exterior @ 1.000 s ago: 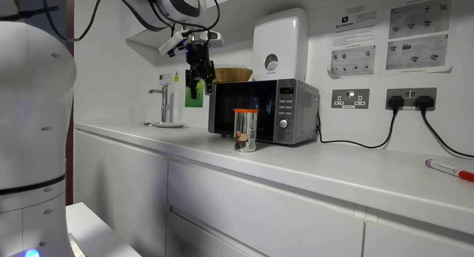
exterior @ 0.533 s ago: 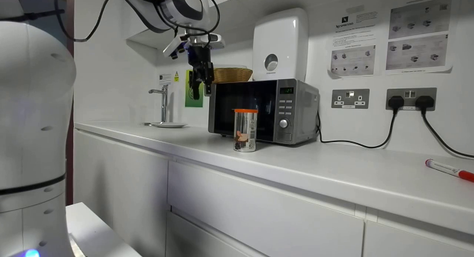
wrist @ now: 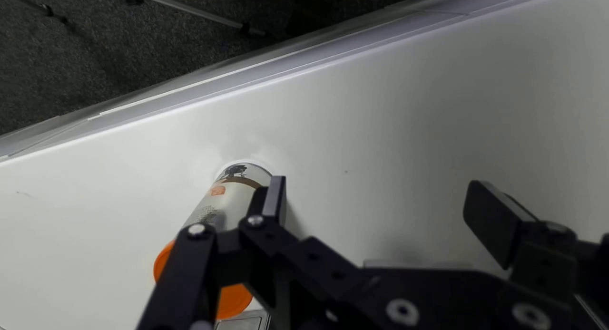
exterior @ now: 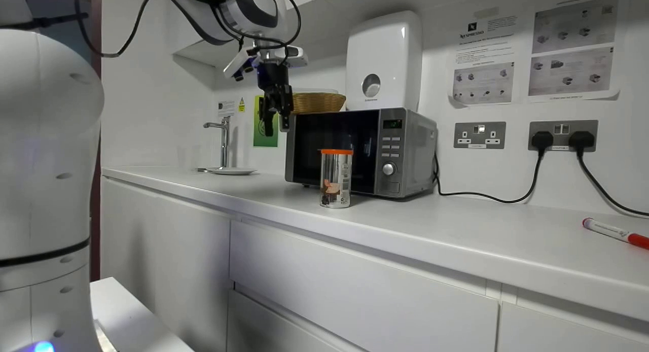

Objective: Put the things on top of the microwave onto the counter in front of the microwave

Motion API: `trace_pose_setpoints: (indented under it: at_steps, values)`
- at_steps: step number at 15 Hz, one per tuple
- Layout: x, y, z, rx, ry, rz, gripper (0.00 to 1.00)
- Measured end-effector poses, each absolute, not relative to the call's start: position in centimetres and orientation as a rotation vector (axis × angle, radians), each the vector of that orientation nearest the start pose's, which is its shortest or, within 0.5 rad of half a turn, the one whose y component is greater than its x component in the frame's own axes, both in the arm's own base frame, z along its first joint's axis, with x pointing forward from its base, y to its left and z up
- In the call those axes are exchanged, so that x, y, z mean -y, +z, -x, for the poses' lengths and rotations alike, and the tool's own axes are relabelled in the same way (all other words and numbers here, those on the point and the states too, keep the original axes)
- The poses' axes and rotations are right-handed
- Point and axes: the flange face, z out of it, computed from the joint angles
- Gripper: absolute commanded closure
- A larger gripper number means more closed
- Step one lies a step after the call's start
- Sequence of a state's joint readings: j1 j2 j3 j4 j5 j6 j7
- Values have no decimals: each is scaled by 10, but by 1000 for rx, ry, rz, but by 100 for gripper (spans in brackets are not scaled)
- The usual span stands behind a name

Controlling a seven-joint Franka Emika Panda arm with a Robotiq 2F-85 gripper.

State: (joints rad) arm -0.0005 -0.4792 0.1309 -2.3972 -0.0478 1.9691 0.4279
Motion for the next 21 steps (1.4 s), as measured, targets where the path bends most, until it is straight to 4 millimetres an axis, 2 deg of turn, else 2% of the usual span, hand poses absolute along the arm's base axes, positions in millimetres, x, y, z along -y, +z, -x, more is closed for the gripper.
trace_pose_setpoints:
  at_steps: [2, 4, 7, 10, 15, 21]
  values:
    - [-54, 497, -413, -463, -195, 3206, 0]
    - [-59, 501, -427, -464, -322, 3219, 0]
    - [-76, 514, -457, -511, -519, 3216, 0]
    - [-90, 533, -486, -607, -643, 3202, 0]
    - [-93, 570, -524, -876, -640, 3146, 0]
    - [-105, 608, -552, -1027, -645, 3072, 0]
